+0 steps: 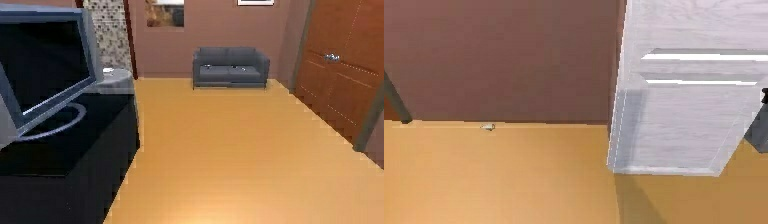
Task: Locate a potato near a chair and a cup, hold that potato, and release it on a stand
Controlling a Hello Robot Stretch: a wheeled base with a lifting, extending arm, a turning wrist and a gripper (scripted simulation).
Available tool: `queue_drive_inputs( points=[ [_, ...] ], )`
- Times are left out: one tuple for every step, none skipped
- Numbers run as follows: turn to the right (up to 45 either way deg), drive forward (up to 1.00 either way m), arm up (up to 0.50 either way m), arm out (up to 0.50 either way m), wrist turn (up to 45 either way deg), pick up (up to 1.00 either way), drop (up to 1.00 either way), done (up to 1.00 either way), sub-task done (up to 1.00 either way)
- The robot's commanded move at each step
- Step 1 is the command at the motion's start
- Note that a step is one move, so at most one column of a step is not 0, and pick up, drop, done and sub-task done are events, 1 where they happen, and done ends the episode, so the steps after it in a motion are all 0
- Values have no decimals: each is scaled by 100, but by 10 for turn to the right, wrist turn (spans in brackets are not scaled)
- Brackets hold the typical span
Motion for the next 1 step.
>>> queue_drive_inputs(
  points=[
    [0, 100, 0, 0, 0, 0, 0, 0, 0]
  ],
)
